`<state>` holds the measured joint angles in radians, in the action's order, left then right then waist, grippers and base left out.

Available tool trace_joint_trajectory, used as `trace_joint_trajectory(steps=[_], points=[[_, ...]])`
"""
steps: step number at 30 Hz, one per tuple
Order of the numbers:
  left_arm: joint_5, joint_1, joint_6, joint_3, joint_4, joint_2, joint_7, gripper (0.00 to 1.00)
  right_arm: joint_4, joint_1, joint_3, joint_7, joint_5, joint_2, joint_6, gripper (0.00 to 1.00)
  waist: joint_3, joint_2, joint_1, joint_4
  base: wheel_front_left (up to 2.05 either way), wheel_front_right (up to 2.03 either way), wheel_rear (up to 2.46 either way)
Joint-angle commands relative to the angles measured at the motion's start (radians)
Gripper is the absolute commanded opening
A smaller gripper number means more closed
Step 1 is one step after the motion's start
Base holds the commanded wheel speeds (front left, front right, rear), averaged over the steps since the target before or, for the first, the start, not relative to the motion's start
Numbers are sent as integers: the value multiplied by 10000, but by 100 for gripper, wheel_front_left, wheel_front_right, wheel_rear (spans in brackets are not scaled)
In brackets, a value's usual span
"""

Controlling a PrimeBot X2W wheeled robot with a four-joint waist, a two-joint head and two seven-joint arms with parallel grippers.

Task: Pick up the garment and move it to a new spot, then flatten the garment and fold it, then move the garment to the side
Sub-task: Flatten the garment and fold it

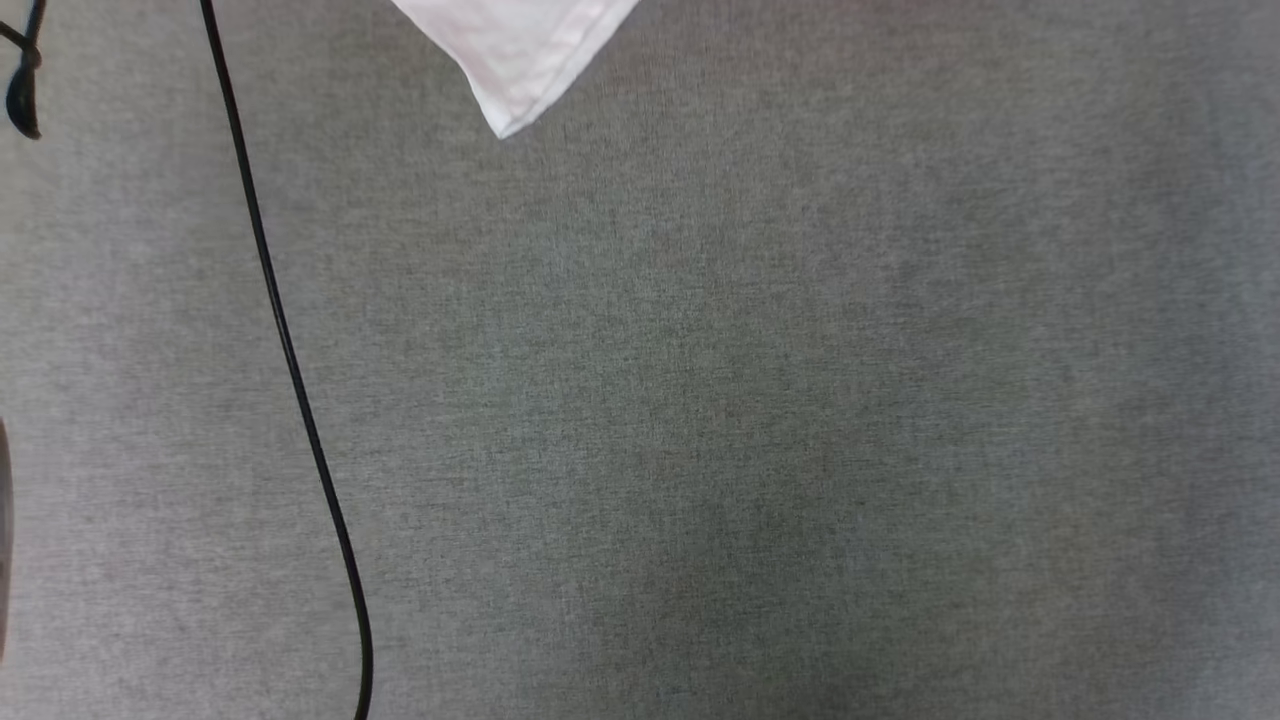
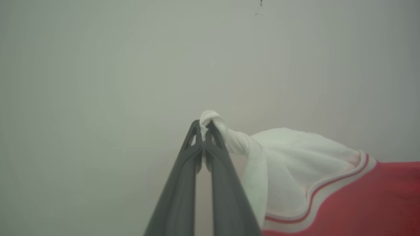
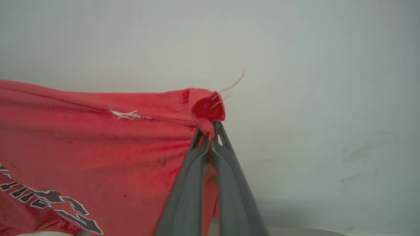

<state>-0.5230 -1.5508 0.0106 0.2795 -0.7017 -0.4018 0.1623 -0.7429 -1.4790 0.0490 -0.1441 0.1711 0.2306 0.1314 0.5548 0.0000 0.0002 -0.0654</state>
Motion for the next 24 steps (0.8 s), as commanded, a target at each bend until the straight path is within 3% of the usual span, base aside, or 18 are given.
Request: trace_joint_trajectory(steps=[1,12,24], points=[[-30,29,42,-39,-132,-19,83,0,-136,-122,-27,101,-27,-42,-14,0,216,0,-2,11,0,0,0],[-684,1462,540,-234,-2094,465,741,0,-1923,865,-794,1071,502,-299,-14,0,103,0,-2,239,0,0,0],[-1222,4923,1012,-355,-3191,1315,1030,0,-2545,4679,-2164,2093,1925,-139,-14,0,-1845,0,-2,629,0,0,0]])
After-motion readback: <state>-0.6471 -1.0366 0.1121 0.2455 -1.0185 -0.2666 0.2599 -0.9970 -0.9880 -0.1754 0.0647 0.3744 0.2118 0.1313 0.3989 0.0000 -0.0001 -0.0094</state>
